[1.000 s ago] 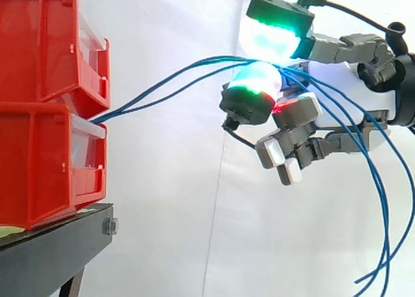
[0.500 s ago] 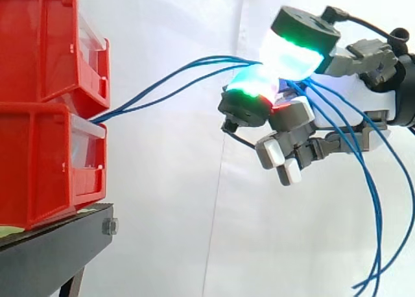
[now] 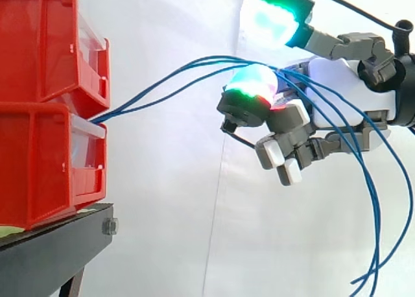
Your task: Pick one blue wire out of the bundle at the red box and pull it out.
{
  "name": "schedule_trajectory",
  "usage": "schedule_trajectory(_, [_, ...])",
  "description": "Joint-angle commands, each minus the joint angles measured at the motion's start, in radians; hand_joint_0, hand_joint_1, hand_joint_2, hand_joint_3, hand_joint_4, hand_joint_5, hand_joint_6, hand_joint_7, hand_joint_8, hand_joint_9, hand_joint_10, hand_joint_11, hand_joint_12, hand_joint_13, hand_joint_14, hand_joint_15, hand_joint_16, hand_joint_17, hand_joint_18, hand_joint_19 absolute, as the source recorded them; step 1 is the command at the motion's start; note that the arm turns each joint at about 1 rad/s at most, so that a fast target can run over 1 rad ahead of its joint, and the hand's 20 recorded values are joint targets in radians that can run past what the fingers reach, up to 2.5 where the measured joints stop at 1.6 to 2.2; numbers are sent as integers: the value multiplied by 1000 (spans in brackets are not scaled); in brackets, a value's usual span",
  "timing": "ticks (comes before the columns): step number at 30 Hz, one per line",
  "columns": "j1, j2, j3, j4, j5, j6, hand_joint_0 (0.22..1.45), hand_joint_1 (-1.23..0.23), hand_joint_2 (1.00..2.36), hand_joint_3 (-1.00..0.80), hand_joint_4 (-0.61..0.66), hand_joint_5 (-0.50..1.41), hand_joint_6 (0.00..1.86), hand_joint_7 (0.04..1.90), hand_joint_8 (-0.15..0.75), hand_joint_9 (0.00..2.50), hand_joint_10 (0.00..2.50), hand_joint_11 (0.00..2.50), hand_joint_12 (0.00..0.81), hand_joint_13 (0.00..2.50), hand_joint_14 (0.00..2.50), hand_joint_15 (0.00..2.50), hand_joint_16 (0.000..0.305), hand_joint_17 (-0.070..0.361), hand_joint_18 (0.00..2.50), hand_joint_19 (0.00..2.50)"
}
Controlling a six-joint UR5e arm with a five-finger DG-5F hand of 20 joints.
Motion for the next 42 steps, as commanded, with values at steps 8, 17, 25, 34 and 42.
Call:
schedule_trajectory(8, [0,0,0,0,0,-2,588,-769,1017,-211,169,-60,907,1251,408,1338,18,858,445,1099,21,635,54,121,1037,575])
schedule_trajectory(17, [0,0,0,2,-1,-2,622,-906,1015,-260,158,-94,923,1175,369,1165,16,803,430,1012,22,632,51,115,970,568])
schedule_trajectory(25, [0,0,0,2,-1,-2,501,-711,1000,-500,192,-95,911,1117,396,1208,17,791,451,1021,20,616,57,128,988,580])
schedule_trajectory(34, [0,0,0,0,-3,-2,577,-467,1007,-425,182,-74,892,1207,394,1306,18,790,443,1052,21,609,53,119,972,626])
schedule_trajectory(42, [3,0,0,0,-4,-2,599,-709,1014,-324,196,-61,888,1258,395,1336,18,814,427,1100,22,634,50,113,1026,603])
